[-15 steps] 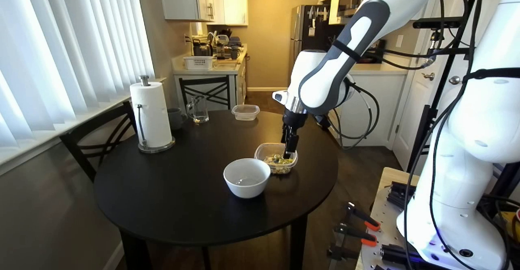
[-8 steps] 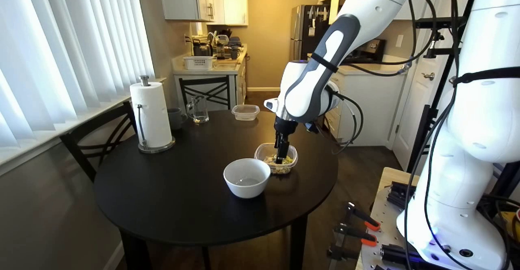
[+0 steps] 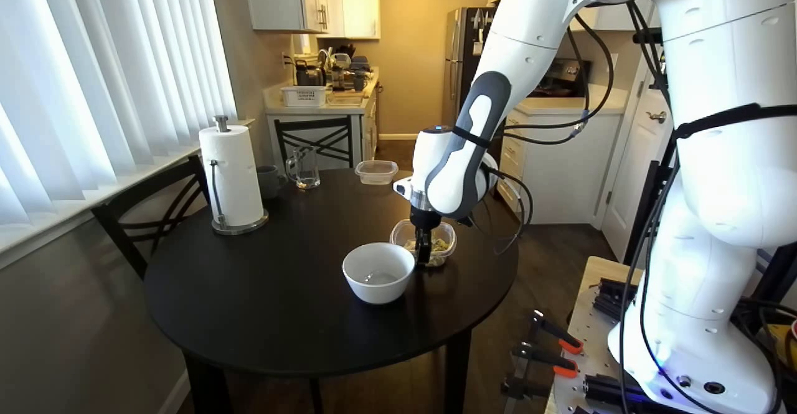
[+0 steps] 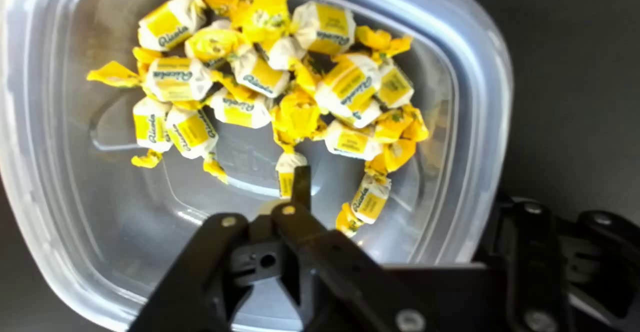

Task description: Pour the contents from the clear bowl into the white bowl.

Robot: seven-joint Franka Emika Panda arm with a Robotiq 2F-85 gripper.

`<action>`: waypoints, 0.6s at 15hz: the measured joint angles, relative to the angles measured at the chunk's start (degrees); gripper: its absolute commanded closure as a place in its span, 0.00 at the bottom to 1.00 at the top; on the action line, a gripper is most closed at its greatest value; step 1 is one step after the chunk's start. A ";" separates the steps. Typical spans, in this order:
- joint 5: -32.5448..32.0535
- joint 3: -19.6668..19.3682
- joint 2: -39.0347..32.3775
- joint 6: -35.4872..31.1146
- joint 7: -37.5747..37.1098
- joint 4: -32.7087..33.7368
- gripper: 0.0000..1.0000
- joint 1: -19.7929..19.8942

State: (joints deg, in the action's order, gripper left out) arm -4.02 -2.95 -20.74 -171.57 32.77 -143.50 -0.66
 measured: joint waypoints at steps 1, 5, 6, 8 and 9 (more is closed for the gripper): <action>-1.21 0.00 -0.78 -0.10 -1.21 0.54 0.61 0.01; -5.10 -0.05 -1.48 -0.80 -5.27 1.09 0.85 0.32; -5.75 -0.14 -1.45 -1.16 -6.10 1.09 0.92 0.48; -6.50 -0.58 -1.43 -2.22 -7.05 1.09 0.53 0.64; -6.71 -0.78 -1.39 -2.61 -7.47 1.07 0.55 0.72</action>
State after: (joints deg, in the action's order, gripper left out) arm -10.73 -3.73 -22.13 -174.18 25.31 -142.43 0.06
